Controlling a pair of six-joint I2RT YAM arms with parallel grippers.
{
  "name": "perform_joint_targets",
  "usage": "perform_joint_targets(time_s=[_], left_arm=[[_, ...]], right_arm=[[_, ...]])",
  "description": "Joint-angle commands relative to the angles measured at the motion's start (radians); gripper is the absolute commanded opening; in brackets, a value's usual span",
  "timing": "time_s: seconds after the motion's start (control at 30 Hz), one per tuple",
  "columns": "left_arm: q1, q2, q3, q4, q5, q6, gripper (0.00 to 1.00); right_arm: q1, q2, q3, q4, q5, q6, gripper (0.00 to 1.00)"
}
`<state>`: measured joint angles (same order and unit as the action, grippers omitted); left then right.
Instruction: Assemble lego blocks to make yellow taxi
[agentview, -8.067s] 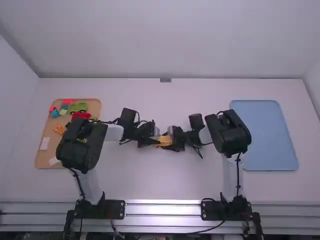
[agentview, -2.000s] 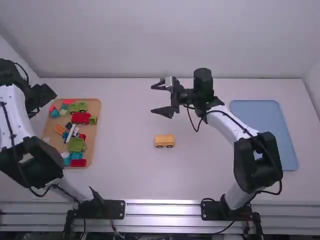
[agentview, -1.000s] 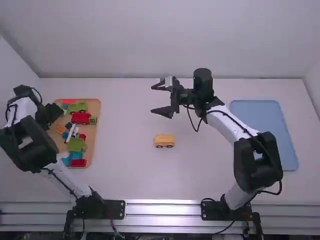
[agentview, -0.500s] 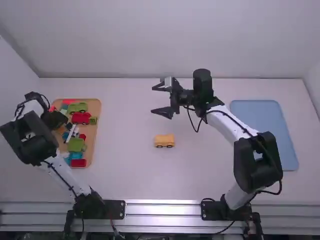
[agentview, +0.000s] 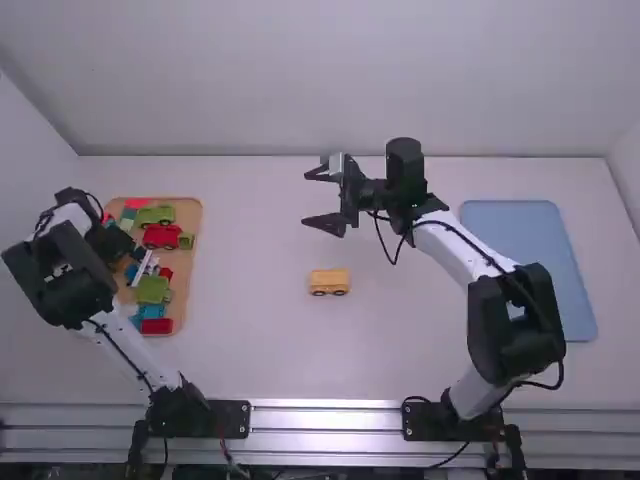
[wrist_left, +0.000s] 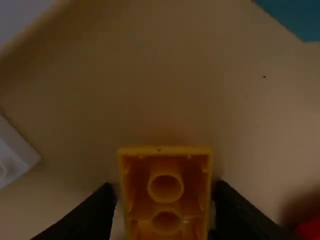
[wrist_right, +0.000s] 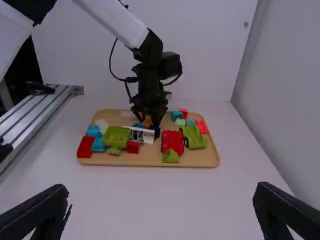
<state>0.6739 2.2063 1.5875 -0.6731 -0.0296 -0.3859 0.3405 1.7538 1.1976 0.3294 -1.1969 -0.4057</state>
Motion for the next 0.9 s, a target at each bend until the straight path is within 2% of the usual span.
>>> perform_joint_targets(time_s=[0.0,0.03,0.1,0.2,0.33,0.37,0.57,0.73,0.87], left_arm=[[-0.005,0.02,-0.042,0.017,0.021,-0.011,0.47],[-0.005,0.02,-0.042,0.017,0.021,-0.011,0.47],[-0.005,0.019,-0.052,0.027,0.019,-0.035,0.35],[0.0,0.016,-0.033,-0.001,0.026,-0.036,0.33],[-0.002,-0.002,0.028,-0.091,0.098,-0.007,0.37],[-0.002,-0.004,0.049,-0.111,0.096,-0.011,0.42],[-0.002,-0.003,0.059,-0.129,0.092,-0.009,0.47],[-0.002,-0.003,0.014,-0.085,0.093,-0.011,0.42],[-0.001,-0.003,0.0,-0.086,0.089,-0.01,0.43]], right_arm=[[0.0,0.016,0.034,0.0,-0.006,0.005,0.99],[0.0,0.016,0.034,0.0,-0.006,0.005,0.99],[0.0,0.016,0.034,0.0,-0.006,0.005,0.99],[0.0,0.016,0.034,0.003,-0.006,0.005,0.99],[0.0,0.016,0.034,0.003,-0.006,0.007,0.99],[0.0,0.016,0.034,0.003,-0.006,0.009,0.99],[0.0,0.016,0.034,0.0,-0.006,0.009,0.99],[0.0,0.016,0.034,0.0,-0.006,0.009,0.99],[0.0,0.016,0.034,0.0,-0.006,0.008,0.99]])
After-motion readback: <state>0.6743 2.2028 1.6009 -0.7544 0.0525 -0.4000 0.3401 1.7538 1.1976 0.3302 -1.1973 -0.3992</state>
